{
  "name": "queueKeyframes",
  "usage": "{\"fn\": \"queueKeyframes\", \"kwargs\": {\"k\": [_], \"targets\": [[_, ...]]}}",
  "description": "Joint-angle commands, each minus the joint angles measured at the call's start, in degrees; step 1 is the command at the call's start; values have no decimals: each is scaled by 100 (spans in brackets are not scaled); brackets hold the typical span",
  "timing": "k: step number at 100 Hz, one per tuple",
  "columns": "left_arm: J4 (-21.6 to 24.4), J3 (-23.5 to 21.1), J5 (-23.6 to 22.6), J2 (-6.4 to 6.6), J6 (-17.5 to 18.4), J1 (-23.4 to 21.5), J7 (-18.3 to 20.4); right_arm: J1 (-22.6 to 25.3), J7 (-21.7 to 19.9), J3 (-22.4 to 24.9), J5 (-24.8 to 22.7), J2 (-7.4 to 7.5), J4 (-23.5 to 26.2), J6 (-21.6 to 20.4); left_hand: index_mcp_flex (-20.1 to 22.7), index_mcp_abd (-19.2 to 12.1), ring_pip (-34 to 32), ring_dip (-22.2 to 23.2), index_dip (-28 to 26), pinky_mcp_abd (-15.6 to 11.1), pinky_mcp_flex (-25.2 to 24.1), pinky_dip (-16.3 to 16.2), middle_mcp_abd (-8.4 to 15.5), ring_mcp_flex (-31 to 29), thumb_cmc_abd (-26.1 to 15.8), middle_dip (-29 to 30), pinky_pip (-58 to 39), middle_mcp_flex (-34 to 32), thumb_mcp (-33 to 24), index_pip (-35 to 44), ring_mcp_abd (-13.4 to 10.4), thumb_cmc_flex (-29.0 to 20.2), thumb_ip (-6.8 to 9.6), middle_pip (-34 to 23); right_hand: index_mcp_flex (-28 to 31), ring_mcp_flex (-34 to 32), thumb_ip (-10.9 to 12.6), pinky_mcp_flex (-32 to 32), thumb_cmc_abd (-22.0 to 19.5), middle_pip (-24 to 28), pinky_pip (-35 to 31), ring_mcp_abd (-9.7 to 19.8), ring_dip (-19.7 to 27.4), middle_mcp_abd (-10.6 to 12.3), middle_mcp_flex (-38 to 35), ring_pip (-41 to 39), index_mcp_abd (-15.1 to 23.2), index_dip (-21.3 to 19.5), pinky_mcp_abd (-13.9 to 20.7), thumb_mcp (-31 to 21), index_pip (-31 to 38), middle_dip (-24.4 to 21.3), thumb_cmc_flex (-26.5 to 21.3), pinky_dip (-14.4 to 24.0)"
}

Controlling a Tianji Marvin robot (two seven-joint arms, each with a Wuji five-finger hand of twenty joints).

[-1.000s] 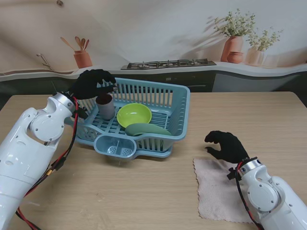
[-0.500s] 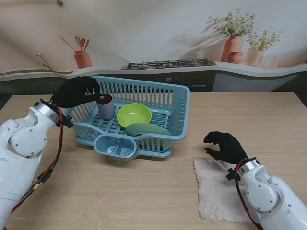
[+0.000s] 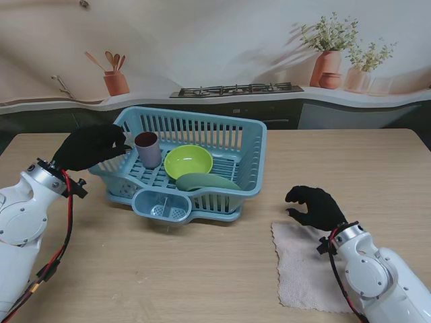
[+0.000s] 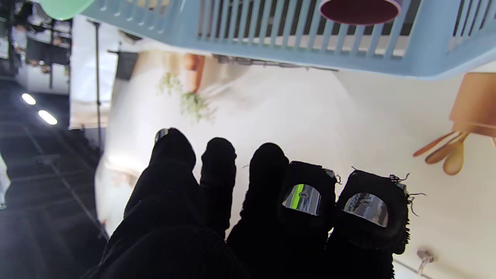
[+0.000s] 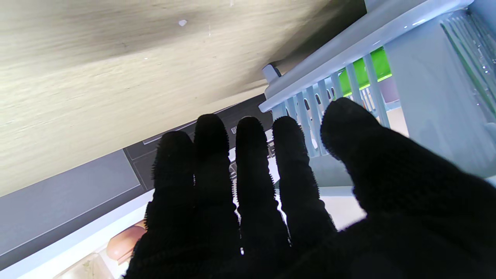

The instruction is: Clear dishes and wipe the table

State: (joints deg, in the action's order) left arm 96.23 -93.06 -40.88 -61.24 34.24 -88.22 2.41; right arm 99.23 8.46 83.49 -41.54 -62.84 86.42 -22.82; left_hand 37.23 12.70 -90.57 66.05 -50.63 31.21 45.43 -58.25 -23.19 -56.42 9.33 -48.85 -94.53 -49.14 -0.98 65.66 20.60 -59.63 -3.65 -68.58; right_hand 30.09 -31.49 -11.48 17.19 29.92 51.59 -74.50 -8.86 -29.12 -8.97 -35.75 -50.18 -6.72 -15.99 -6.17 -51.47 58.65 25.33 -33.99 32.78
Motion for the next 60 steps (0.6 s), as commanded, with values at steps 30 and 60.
{"fn": "queueKeyframes", "kwargs": {"k": [30, 60], "targets": [[203, -466, -347, -23, 370, -607, -342, 28, -97, -39, -26, 6, 48, 46, 411, -105, -1033, -396, -564, -454, 1195, 1448, 91, -813, -488, -278, -1738, -615, 125, 206, -723, 205, 217, -633, 26, 85, 43, -77, 48, -41, 46, -69, 20, 5, 2, 61, -14, 16, -33, -161, 41, -59, 81, 15], [265, -742, -756, -62, 494, -1054, -736, 31, -114, -77, -21, 8, 56, 94, 544, -166, -1212, -580, -748, -585, 1537, 1914, 185, -1008, -522, -219, -2070, -765, 127, 216, -837, 328, 218, -760, 24, 87, 46, -79, 49, -41, 48, -63, 20, 3, 0, 62, -13, 12, -28, -164, 37, -59, 85, 15]]}}
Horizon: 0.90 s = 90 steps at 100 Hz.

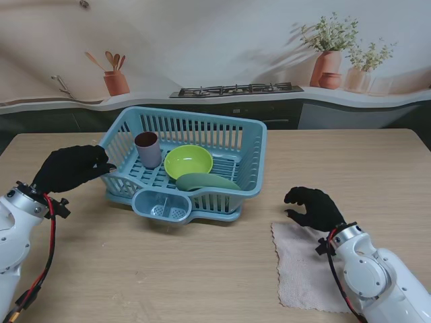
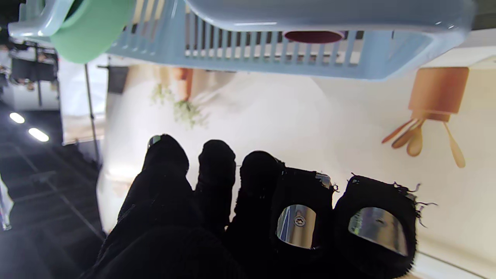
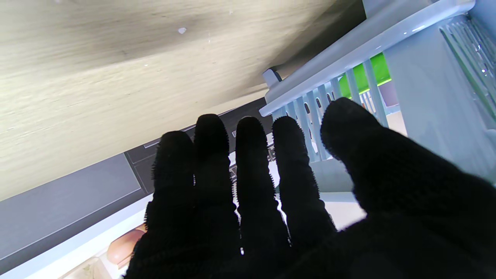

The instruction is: Clear dishes and wipe the table

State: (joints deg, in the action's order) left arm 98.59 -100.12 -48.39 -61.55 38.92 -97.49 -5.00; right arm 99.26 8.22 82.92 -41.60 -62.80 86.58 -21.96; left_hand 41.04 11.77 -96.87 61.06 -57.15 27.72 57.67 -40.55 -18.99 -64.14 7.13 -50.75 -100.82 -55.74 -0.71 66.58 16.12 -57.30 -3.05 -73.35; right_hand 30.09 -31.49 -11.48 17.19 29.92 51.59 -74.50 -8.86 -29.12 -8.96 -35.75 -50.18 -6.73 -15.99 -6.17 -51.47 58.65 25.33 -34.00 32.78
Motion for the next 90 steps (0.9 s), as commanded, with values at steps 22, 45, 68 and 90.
{"fn": "queueKeyframes", "kwargs": {"k": [22, 45, 68, 90], "targets": [[-35, -179, -421, -65, 68, -400, -486, 27, -92, -18, -27, 5, 39, 4, 194, -76, -607, -84, -102, -238, 366, 192, -232, -270, -299, -26, -1483, -131, 107, 127, -397, 107, 156, -301, 23, 86, 47, -78, 48, -42, 48, -63, 20, 3, 3, 61, -17, 11, -25, -168, 35, -59, 86, 14], [-176, -231, -730, -93, 7, -665, -974, 26, -103, -19, -30, 8, 49, 3, 173, -80, -472, -40, -79, -106, 109, 197, -307, -84, -282, 10, -1314, -7, 99, 56, -261, 85, 159, -195, 27, 90, 47, -77, 43, -42, 49, -65, 21, 6, 2, 63, -18, 9, -17, -165, 38, -59, 93, 14], [-254, -202, -901, -135, -134, -966, -1445, 28, -127, 9, -49, 15, 51, -23, 105, -68, -109, 124, 105, 226, -413, -357, -432, 229, -239, 121, -743, 182, 97, -81, 62, 49, 151, 27, 29, 89, 57, -87, 44, -45, 50, -63, 22, -1, 4, 65, -19, -1, -31, -174, 31, -60, 108, 16], [-183, -241, -1019, -169, -339, -1331, -1745, 32, -154, 7, -59, 21, 54, -9, 127, 4, 118, 106, 292, 485, -646, -648, -556, 386, -239, 298, -379, 282, 102, -231, 303, 103, 154, 177, 29, 92, 64, -86, 47, -44, 50, -60, 22, -2, 4, 65, -23, -8, -32, -179, 22, -60, 112, 17]]}}
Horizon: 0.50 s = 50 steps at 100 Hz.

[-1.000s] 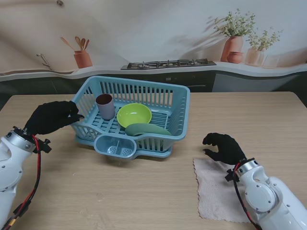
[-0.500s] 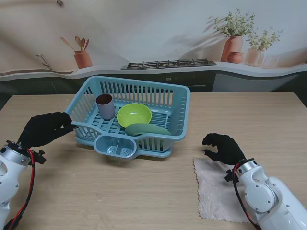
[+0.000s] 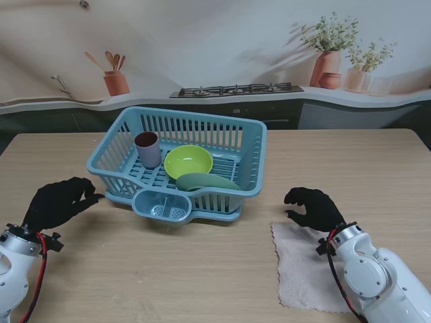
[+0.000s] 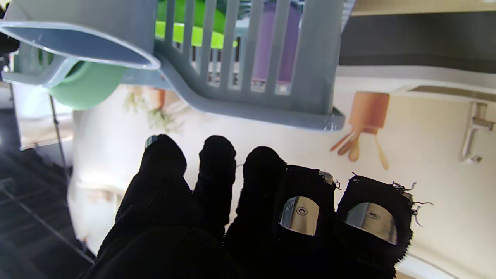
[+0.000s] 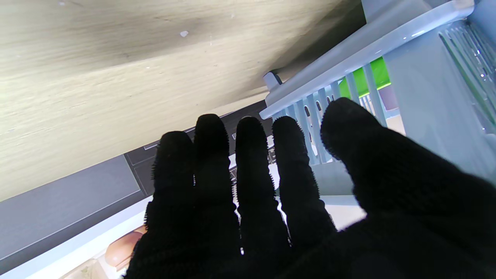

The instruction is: Clear dishes and wipe the table

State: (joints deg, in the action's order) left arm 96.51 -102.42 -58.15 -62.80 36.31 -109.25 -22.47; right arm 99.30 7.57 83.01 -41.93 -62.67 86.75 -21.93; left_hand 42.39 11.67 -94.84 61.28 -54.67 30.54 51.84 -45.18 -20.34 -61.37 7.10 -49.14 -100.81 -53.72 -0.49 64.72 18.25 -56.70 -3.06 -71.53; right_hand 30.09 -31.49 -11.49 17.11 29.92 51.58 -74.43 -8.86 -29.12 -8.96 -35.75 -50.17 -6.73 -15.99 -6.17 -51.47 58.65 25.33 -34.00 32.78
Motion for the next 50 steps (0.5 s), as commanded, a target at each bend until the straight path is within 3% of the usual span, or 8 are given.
{"fn": "queueKeyframes", "kwargs": {"k": [1, 6, 10, 20, 37, 50], "targets": [[31, -13, -51, -44, -91, -172, -4, 30, -90, -2, -26, 9, 38, -11, -2, 15, -62, 79, 64, 237, -83, -205, -420, 121, -239, 157, -340, 84, 80, -67, 110, 50, 156, 5, 30, 92, 65, -80, 48, -43, 44, -59, 22, -2, 0, 65, -23, -8, -32, -179, 22, -60, 114, 17], [57, -21, -70, -46, -151, -253, -22, 30, -98, -6, -24, 10, 40, -5, -12, 45, 77, 66, 167, 365, -259, -314, -457, 236, -234, 260, -112, 155, 78, -162, 218, 47, 156, 83, 30, 92, 66, -78, 47, -44, 42, -65, 22, -3, 4, 66, -23, -10, -31, -180, 21, -60, 116, 18], [86, -25, -47, -54, -199, -318, -7, 30, -104, -8, -25, 11, 40, -3, -2, 99, 369, 62, 366, 561, -536, -562, -519, 399, -225, 442, 294, 239, 79, -303, 434, 45, 157, 216, 30, 91, 67, -78, 49, -44, 44, -64, 22, 2, 3, 65, -23, -12, -20, -182, 20, -60, 112, 17], [176, -41, 29, -66, -306, -478, 88, 28, -121, -10, -28, 15, 39, 0, 109, 204, 984, -34, 659, 927, -1078, -704, -620, 727, -223, 744, 1002, 346, 78, -673, 859, 101, 167, 602, 33, 96, 67, -80, 52, -46, 43, -58, 23, 4, 4, 68, -22, -15, -33, -179, 19, -61, 118, 18], [352, -77, 208, -89, -485, -743, 324, 33, -142, -4, -38, 20, 44, -4, 281, 424, 2303, -353, 1386, 944, -2055, -769, -738, 1370, -203, 1415, 2049, 551, 98, -1554, 1534, 337, 162, 1455, 35, 101, 80, -98, 51, -54, 47, -61, 24, 3, 13, 73, -23, -22, -40, -190, 10, -64, 138, 19], [484, -94, 371, -107, -616, -945, 508, 43, -224, 17, -34, 35, 63, -49, 460, 576, 3189, -725, 2003, 945, -2650, -843, -807, 1798, -191, 1819, 2567, 689, 109, -2369, 1835, 545, 153, 2150, 42, 122, 190, -151, 68, -83, 72, -54, 38, 6, 32, 104, -31, -90, -39, -260, -62, -76, 247, 20]]}}
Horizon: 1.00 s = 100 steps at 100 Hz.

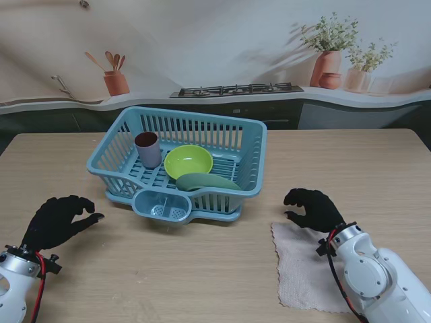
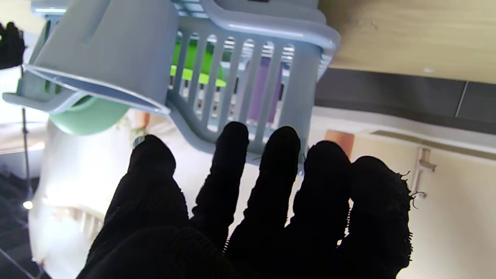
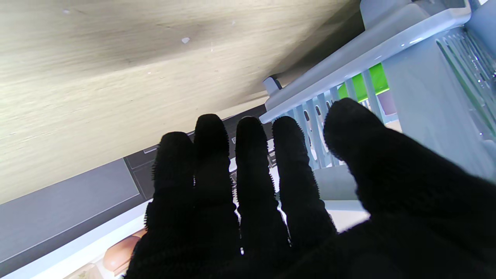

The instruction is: Clear dishes and wipe the table

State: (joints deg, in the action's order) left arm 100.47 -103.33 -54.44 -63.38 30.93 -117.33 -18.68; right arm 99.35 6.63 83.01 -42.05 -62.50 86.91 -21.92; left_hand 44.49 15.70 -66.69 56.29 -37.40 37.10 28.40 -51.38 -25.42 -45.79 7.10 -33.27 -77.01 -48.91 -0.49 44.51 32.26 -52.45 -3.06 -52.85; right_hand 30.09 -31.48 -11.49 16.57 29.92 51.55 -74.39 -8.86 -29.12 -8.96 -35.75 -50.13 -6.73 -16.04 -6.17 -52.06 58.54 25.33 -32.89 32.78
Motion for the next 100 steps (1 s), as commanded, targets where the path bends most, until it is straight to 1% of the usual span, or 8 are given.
{"fn": "queueKeyframes", "kwargs": {"k": [1, 9, 19, 33, 45, 64, 81, 100], "targets": [[94, -2, 7, -50, -89, -148, 132, 39, -140, 19, -21, 19, 50, -55, 270, 184, 433, -258, 322, 290, -335, -223, -306, 262, -182, 255, 209, 212, 110, -402, 455, 134, 154, 332, 48, 117, 230, -101, 78, -94, 70, -53, 45, 7, 28, 113, -31, -119, -43, -225, -78, -82, 158, 23], [147, 4, 99, -65, -159, -230, 181, 56, -218, 45, -2, 31, 78, -100, 488, 334, 886, -551, 788, 290, -526, -226, -401, 419, -102, 451, 358, 210, 108, -955, 626, 269, 154, 758, 93, 137, 393, -158, 120, -219, 145, -47, 110, -1, 42, 253, -53, -476, -63, -291, -360, -132, 274, 25], [253, 11, 244, -76, -313, -358, 334, 102, -416, 100, 61, 56, 158, -147, 685, 459, 1293, -842, 1261, 290, -788, -169, -471, 603, -65, 617, 530, 230, 101, -1550, 765, 362, 154, 1127, 273, 164, 393, -286, 203, -535, 374, -67, 260, -30, -11, 571, -80, -435, -133, -338, -758, -261, 370, -61], [296, 60, 259, -82, -493, -461, 349, 166, -746, 190, 87, 111, 279, -241, 838, 550, 1595, -1063, 1617, 290, -979, -69, -474, 750, -22, 759, 619, 289, 101, -2188, 773, 529, 151, 1444, 513, 223, 387, -519, 386, -1059, 845, -78, 549, -77, -77, 1180, -102, -275, -261, -401, -1322, -448, 567, -261], [247, 107, 193, -99, -568, -492, 143, 245, -1093, 270, 163, 162, 429, -273, 952, 534, 1618, -1082, 1697, 290, -999, -44, -460, 764, 23, 782, 621, 291, 88, -2519, 773, 618, 152, 1494, 601, 381, 380, -801, 508, -1480, 1346, -74, 825, -76, -44, 1768, -116, -176, -297, -307, -1762, -568, 680, -457], [293, 81, 227, -114, -559, -567, 127, 358, -1578, 409, 97, 265, 593, -468, 1036, 553, 1713, -1126, 1679, 290, -1117, 7, -451, 870, 35, 829, 675, 354, 88, -2855, 773, 678, 147, 1603, 595, 616, 393, -1098, 703, -1886, 1940, -12, 1109, -37, 60, 2363, -56, -190, -331, 91, -2126, -638, 755, -620], [388, 51, 278, -117, -537, -636, 207, 449, -1854, 501, -229, 353, 635, -715, 1042, 551, 1726, -1132, 1627, 290, -1129, 23, -444, 880, 38, 837, 678, 358, 87, -2917, 773, 703, 147, 1622, 400, 743, 413, -1194, 767, -2041, 2072, 28, 1154, 34, 261, 2507, -6, -213, -503, 339, -2262, -656, 831, -611], [431, 55, 344, -126, -582, -688, 244, 583, -2058, 525, -285, 394, 640, -685, 1058, 554, 1720, -1123, 1571, 290, -1136, 34, -456, 884, 32, 836, 677, 353, 82, -2944, 773, 711, 147, 1620, 31, 1008, 470, -1323, 745, -2048, 2229, 101, 1093, 26, 750, 2536, -42, -318, -462, 578, -2293, -619, 782, -502]]}}
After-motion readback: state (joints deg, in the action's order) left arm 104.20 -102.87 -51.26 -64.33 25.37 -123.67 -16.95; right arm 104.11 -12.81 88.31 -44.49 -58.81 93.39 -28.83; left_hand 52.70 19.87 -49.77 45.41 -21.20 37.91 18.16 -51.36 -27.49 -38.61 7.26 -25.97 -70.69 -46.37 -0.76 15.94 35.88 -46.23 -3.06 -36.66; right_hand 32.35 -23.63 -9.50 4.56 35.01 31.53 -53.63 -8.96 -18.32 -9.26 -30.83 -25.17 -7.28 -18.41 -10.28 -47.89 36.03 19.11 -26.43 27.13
